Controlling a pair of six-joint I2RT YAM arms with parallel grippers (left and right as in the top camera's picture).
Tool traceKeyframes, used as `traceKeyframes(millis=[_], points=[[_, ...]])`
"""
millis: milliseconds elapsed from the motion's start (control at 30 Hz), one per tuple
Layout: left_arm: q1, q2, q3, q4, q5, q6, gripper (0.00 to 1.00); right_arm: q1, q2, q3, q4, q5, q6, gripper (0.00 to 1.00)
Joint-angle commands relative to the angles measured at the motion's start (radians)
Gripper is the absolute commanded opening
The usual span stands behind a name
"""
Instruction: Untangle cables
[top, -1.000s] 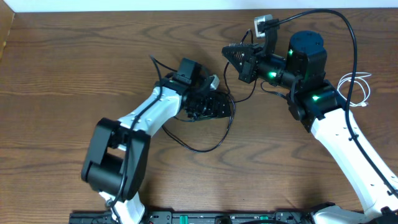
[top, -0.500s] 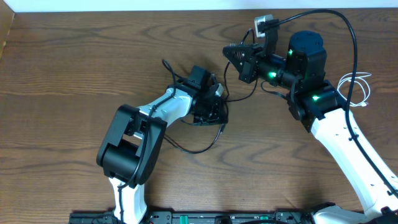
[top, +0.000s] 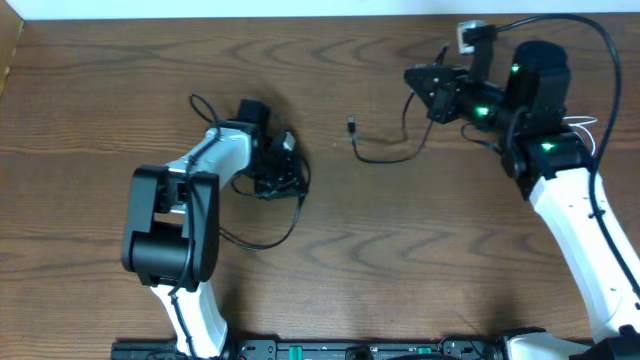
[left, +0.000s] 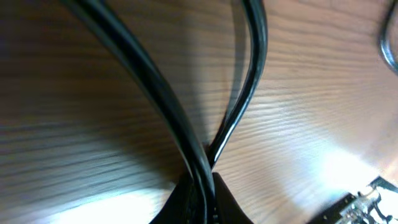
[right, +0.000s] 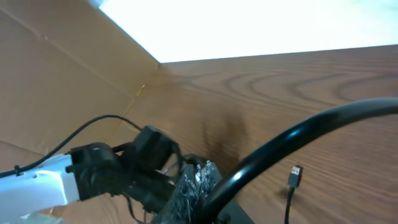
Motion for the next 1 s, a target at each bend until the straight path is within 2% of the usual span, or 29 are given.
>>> traceKeyframes(millis=[0, 200, 500, 600, 700, 733, 800, 900, 933, 967], points=[[0.024, 0.010, -0.003, -0.015, -0.127, 0.024, 0.08, -0.046, -0.019, 0.003, -0.022, -0.045, -0.021, 0.01], [0.019, 0.010, -0.003, -0.013, -0.127, 0.024, 0.08, -0.098, -0.019, 0.003, -0.109, 0.014, -0.030, 0.01], [-0.007, 0.010, -0.003, -0.013, -0.127, 0.023, 0.08, -0.101, 0.001, 0.003, -0.422, 0.700, -0.066, 0.01], [-0.018, 0.010, -0.003, -0.013, -0.128, 0.023, 0.09, -0.101, 0.020, 0.003, -0.473, 0.839, -0.066, 0.01], [-0.029, 0.010, -0.003, -0.007, -0.128, 0.023, 0.09, -0.101, 0.037, 0.003, -0.489, 0.855, -0.065, 0.04], [-0.032, 0.010, -0.003, -0.005, -0.128, 0.023, 0.10, -0.101, 0.042, 0.003, -0.489, 0.846, -0.061, 0.11], [-0.036, 0.010, -0.003, 0.002, -0.127, 0.023, 0.11, -0.098, 0.051, 0.003, -0.489, 0.839, -0.035, 0.42], [-0.040, 0.010, -0.003, 0.004, -0.128, 0.023, 0.12, -0.098, 0.064, 0.003, -0.491, 0.788, -0.035, 0.76], [-0.040, 0.010, -0.003, 0.004, -0.128, 0.023, 0.13, -0.098, 0.069, 0.003, -0.493, 0.767, -0.035, 0.90], [-0.040, 0.010, -0.003, 0.004, -0.128, 0.023, 0.13, -0.098, 0.071, 0.003, -0.495, 0.751, -0.031, 0.99]])
